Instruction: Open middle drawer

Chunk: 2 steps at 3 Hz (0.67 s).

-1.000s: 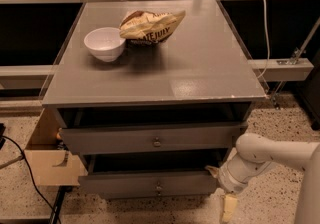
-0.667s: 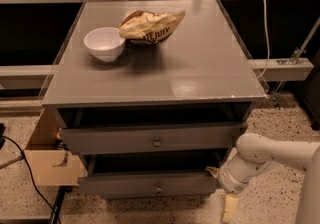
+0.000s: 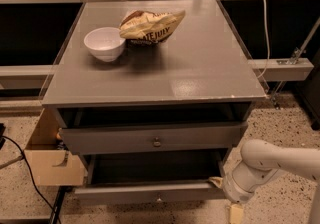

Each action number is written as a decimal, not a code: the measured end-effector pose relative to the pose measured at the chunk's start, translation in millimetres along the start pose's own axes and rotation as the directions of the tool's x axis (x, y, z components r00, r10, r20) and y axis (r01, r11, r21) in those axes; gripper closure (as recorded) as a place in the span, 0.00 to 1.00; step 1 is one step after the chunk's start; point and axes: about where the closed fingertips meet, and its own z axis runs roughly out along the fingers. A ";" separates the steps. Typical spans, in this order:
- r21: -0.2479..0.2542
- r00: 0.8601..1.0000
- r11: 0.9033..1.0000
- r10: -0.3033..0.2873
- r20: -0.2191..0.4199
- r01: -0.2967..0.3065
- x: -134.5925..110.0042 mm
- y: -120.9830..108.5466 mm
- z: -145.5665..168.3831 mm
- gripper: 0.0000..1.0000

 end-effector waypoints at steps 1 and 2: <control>-0.055 1.000 0.998 0.022 -0.011 -0.023 4.2 40.9 -2.8 0.00; -0.059 1.000 0.998 0.022 -0.012 -0.023 4.3 43.3 -2.9 0.00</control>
Offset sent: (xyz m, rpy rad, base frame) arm -0.0590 -0.0123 0.0205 -0.0273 0.0863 0.0129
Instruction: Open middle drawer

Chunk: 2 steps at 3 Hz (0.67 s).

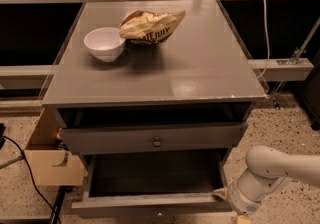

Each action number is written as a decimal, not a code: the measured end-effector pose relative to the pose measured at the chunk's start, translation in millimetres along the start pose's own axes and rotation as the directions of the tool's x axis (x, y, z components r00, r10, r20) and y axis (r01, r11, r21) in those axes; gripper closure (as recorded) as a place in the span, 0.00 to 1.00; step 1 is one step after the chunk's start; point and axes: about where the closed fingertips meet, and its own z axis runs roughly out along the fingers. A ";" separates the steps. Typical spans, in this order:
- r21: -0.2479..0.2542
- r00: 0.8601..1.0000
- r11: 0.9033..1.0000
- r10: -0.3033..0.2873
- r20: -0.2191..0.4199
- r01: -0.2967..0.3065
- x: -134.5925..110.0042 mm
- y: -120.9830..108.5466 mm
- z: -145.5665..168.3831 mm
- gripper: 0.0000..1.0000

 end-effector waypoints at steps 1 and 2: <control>0.000 1.000 1.000 0.000 0.000 0.000 0.0 0.0 0.0 0.19; 0.000 1.000 1.000 0.000 0.000 0.000 -0.2 -0.1 -0.1 0.43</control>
Offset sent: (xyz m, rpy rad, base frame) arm 0.0000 0.0000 0.0000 0.0000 0.0000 0.0000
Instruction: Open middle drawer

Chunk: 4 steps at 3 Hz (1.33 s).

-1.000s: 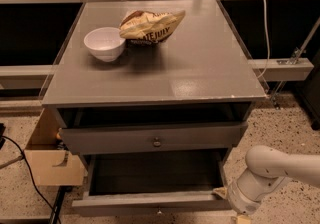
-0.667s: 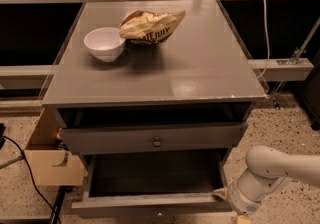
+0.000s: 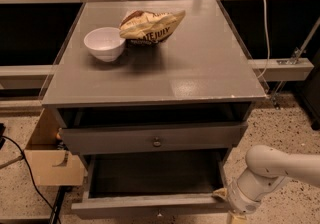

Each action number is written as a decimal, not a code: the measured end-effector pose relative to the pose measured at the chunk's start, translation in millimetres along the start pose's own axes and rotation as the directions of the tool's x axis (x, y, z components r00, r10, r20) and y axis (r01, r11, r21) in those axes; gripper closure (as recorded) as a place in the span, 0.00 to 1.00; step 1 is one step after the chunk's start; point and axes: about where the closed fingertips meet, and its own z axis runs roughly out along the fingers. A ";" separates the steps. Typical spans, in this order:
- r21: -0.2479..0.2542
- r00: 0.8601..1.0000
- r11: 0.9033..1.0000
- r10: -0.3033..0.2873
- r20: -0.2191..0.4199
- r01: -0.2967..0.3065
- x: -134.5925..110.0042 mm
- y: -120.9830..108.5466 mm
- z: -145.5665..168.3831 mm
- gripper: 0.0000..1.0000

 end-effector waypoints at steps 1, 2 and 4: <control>0.007 1.000 1.000 -0.009 -0.010 0.009 -5.9 -3.5 -4.1 0.65; 0.007 1.000 1.000 -0.011 -0.012 0.011 -7.3 -7.6 -6.1 0.90; 0.103 0.997 0.992 -0.062 -0.044 0.066 -32.6 -27.1 -23.7 1.00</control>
Offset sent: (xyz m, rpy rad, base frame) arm 0.0334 0.0206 0.0320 -0.0556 -0.0375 0.0461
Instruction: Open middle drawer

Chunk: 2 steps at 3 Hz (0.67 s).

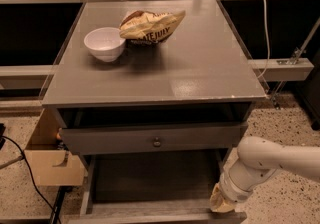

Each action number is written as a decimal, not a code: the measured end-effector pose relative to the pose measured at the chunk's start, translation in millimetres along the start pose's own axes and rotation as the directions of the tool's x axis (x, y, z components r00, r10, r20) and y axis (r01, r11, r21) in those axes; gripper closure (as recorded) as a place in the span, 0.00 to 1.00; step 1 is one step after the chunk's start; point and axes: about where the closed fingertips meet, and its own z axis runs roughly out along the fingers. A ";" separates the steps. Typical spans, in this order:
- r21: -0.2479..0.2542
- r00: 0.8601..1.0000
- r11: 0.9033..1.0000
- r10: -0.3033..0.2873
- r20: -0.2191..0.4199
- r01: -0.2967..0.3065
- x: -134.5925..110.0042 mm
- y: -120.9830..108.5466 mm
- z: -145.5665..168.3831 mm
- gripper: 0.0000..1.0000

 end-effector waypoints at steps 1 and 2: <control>0.096 0.999 0.995 -0.036 0.019 0.034 -4.0 -11.8 -0.2 1.00; 0.214 0.993 0.974 -0.090 0.074 0.072 -5.1 -20.4 5.5 1.00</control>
Offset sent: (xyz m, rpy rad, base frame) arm 0.0220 -0.0022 -0.0102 0.2071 -0.4118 -0.0295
